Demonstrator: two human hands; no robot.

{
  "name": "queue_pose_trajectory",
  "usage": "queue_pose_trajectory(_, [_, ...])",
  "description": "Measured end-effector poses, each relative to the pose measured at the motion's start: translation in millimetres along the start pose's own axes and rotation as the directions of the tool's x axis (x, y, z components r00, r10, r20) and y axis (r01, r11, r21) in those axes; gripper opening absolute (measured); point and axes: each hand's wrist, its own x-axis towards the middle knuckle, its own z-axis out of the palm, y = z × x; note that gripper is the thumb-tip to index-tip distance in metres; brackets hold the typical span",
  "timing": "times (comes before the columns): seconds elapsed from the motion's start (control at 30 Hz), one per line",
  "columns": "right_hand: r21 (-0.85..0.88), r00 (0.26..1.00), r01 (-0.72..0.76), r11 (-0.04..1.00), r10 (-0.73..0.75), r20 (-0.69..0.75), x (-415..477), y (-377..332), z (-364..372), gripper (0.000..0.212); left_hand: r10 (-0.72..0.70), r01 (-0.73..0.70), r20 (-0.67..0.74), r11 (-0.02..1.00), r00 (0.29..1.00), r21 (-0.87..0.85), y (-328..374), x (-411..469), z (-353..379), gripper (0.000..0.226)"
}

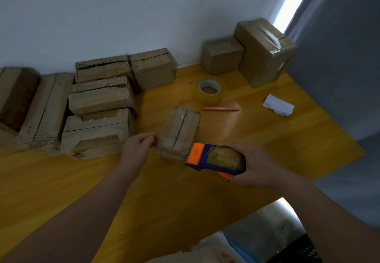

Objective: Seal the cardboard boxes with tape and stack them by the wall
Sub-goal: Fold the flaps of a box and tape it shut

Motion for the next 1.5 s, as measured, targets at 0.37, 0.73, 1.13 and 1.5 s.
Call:
queue_pose_trajectory(0.37, [0.089, 0.999, 0.017, 0.996, -0.013, -0.038, -2, 1, 11, 0.081, 0.319, -0.683, 0.609, 0.436, 0.727, 0.587, 27, -32, 8, 0.083])
queue_pose_trajectory(0.73, [0.110, 1.000, 0.013, 0.994, -0.014, 0.004, -18, -10, -5, 0.073, 0.177, -0.769, 0.753, 0.044, 0.634, 0.637, 16, -21, 18, 0.098])
queue_pose_trajectory(1.13, [0.017, 0.998, -0.035, 0.999, 0.034, 0.044, -35, -24, -37, 0.077, 0.175, -0.759, 0.741, 0.077, 0.648, 0.646, 16, -20, 18, 0.102])
queue_pose_trajectory(1.5, [-0.055, 0.979, -0.152, 0.987, 0.158, 0.126, 9, -54, -11, 0.057, 0.143, -0.754, 0.742, 0.060, 0.655, 0.654, 15, -20, 18, 0.102])
